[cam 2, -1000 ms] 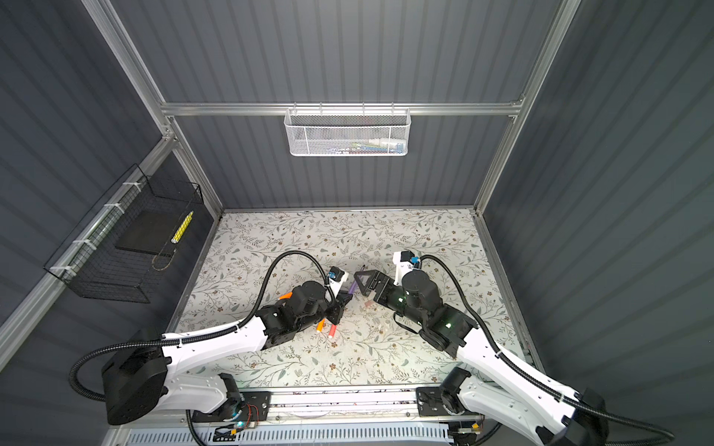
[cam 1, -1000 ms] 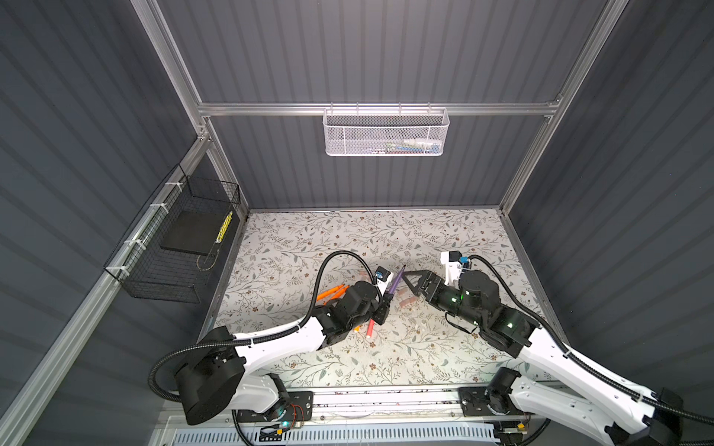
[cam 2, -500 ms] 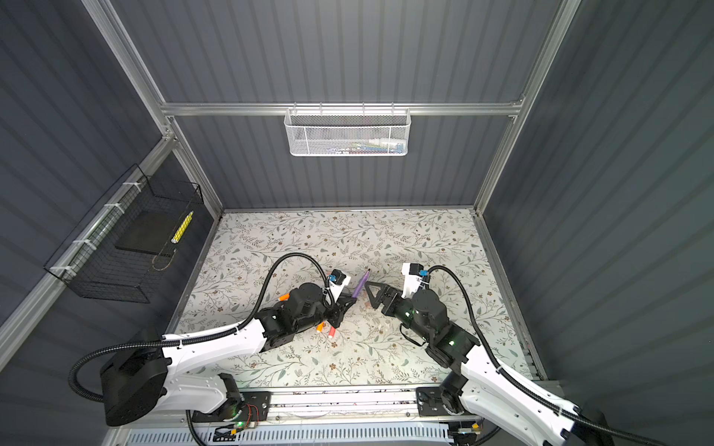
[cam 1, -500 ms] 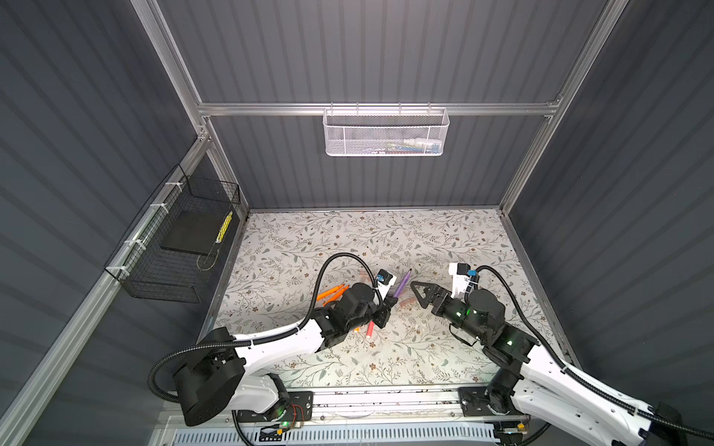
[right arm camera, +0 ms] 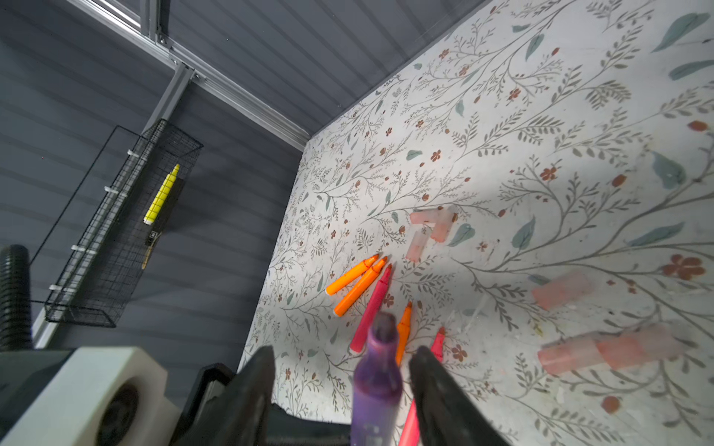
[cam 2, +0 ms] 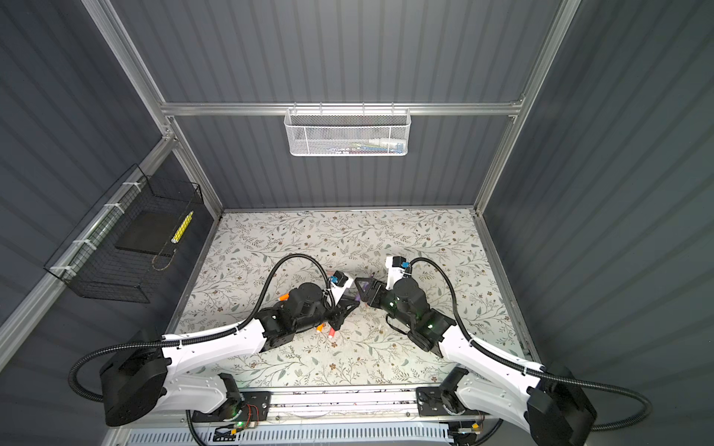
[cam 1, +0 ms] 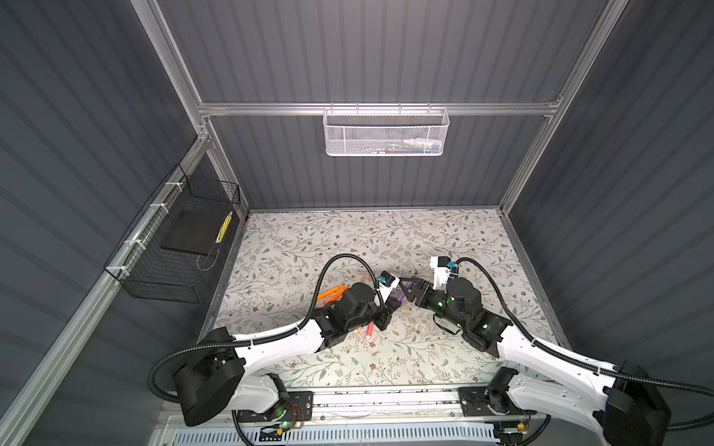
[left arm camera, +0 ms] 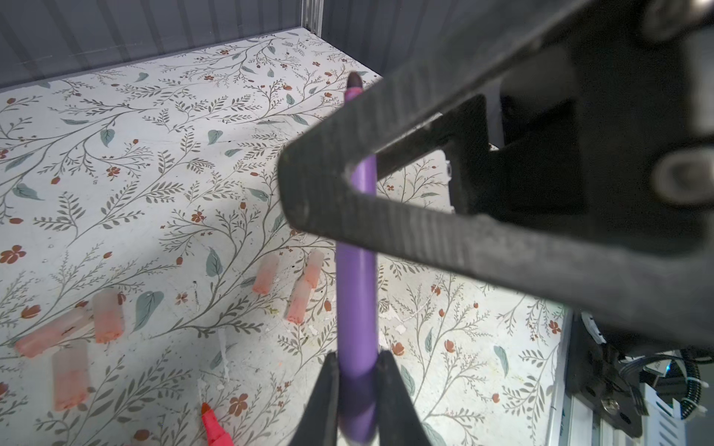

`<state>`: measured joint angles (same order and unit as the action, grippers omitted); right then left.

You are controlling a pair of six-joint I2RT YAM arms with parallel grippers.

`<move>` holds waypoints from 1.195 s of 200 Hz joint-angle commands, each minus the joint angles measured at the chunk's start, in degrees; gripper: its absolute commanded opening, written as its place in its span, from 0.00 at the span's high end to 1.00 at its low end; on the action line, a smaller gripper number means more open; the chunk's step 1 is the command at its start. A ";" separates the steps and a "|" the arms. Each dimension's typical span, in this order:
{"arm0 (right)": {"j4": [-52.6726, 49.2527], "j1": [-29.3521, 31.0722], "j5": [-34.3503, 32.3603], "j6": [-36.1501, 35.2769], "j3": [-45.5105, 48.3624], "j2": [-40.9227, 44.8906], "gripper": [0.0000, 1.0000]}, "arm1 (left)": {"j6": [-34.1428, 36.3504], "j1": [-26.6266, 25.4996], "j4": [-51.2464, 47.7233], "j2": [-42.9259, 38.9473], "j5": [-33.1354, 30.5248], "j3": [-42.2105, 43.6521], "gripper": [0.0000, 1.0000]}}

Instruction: Insert the pens into the pen caps

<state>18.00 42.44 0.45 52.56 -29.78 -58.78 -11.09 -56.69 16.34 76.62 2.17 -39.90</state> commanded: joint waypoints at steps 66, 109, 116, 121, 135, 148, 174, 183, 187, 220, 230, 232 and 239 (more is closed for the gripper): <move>-0.69 0.77 -3.09 1.25 -2.83 -2.56 0.79 | 0.88 -0.15 0.27 -1.12 0.64 -0.28 1.00; -0.19 3.22 -5.35 1.64 -2.50 -2.22 0.90 | 0.44 -0.12 0.95 -1.37 -0.37 0.23 0.91; 0.23 3.72 -5.70 1.61 -2.40 -2.31 0.90 | 0.37 -0.12 1.26 -1.55 -0.57 0.56 0.85; 0.41 4.17 -5.97 1.61 -2.32 -2.38 0.90 | 0.28 -0.11 1.45 -1.71 -0.61 0.76 0.80; 0.78 5.16 -6.64 1.52 -2.55 -2.90 0.91 | 0.11 -0.15 1.77 -2.15 -0.77 1.16 0.71; 1.02 6.00 -7.03 1.56 -2.94 -3.63 0.92 | 0.11 -0.10 1.94 -2.65 -1.03 1.47 0.66; 2.19 7.51 -6.85 1.84 -3.53 -5.00 0.93 | 0.11 -0.12 2.11 -3.23 -1.81 1.85 0.61; 2.54 8.04 -6.80 1.85 -3.92 -6.66 0.94 | 0.04 -0.14 2.12 -3.16 -1.87 1.90 0.60; 2.64 8.29 -6.82 1.85 -4.03 -6.93 0.94 | 0.06 -0.14 2.11 -3.14 -1.91 1.85 0.60; 4.38 10.22 -6.69 2.33 -4.32 -8.31 0.95 | -0.06 -0.11 2.10 -2.76 -2.17 1.79 0.60; 4.97 10.71 -6.70 2.53 -4.41 -8.63 0.95 | -0.08 -0.11 2.11 -2.70 -2.17 1.79 0.60; 5.08 10.84 -6.69 2.57 -4.41 -8.69 0.95 | -0.07 -0.10 2.12 -2.70 -2.17 1.81 0.60; 5.43 11.12 -6.69 2.60 -4.48 -8.92 0.95 | -0.03 -0.17 2.12 -2.70 -2.17 1.78 0.61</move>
<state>21.08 51.99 -6.31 54.26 -32.93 -66.76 -11.11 -56.64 16.88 74.59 0.82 -38.11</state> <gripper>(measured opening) 0.179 0.397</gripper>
